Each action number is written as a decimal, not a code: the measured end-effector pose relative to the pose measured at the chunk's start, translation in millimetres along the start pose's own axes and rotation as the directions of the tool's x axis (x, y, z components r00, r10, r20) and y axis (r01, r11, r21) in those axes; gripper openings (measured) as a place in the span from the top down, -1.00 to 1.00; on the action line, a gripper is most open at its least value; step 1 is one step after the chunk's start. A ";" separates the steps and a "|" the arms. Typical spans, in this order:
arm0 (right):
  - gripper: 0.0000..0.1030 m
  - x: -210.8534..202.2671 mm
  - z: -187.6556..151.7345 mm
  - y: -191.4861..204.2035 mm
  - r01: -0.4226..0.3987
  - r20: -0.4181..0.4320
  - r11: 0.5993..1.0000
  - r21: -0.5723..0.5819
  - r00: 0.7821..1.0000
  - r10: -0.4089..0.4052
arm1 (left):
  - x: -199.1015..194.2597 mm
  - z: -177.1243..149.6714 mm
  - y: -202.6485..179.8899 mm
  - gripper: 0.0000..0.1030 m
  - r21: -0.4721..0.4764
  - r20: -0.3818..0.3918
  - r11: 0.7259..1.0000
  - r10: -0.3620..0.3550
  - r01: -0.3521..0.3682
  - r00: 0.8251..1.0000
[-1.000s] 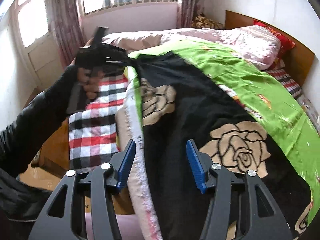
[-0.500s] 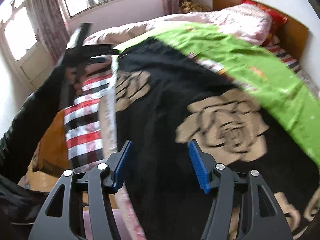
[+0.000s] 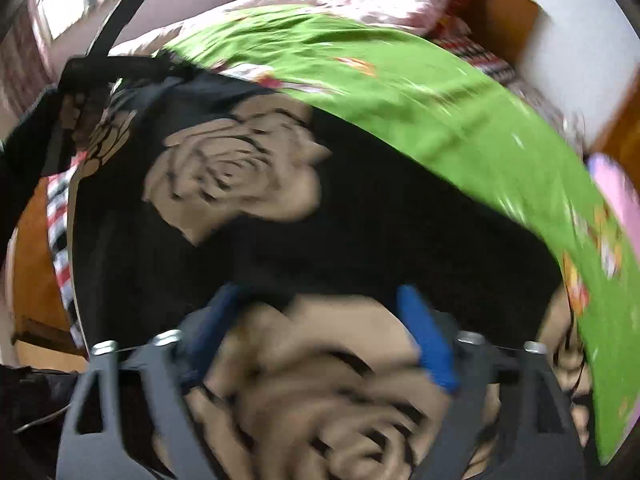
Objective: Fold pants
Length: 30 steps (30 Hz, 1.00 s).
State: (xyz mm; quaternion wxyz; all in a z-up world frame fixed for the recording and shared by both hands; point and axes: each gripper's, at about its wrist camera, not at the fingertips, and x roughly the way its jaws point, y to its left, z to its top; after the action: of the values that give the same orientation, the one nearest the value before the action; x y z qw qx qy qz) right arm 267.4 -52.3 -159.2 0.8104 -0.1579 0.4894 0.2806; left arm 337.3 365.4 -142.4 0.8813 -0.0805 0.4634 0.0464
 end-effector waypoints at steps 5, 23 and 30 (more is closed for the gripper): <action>-0.70 -40.7 -46.8 -40.3 0.051 0.067 0.991 0.124 0.996 -0.060 | 2.2 -4.4 -12.0 -0.50 0.051 0.029 0.996 0.077 -0.079 0.997; -0.73 -122.5 -220.7 -123.3 0.232 -0.016 0.874 0.427 0.968 -0.250 | 7.6 -7.0 -14.7 -0.71 0.051 0.057 0.989 0.132 -0.135 0.990; -0.73 -149.1 -241.9 -122.8 0.203 0.103 0.847 0.492 0.952 -0.288 | 9.5 -5.9 -13.2 -0.77 0.046 0.048 0.988 0.142 -0.144 0.989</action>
State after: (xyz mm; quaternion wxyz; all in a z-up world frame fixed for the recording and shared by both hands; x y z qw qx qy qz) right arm 117.6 -322.8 -144.0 0.8927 0.0093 0.4468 0.0582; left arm 340.0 351.4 -152.2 0.8874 -0.0241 0.4494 0.0996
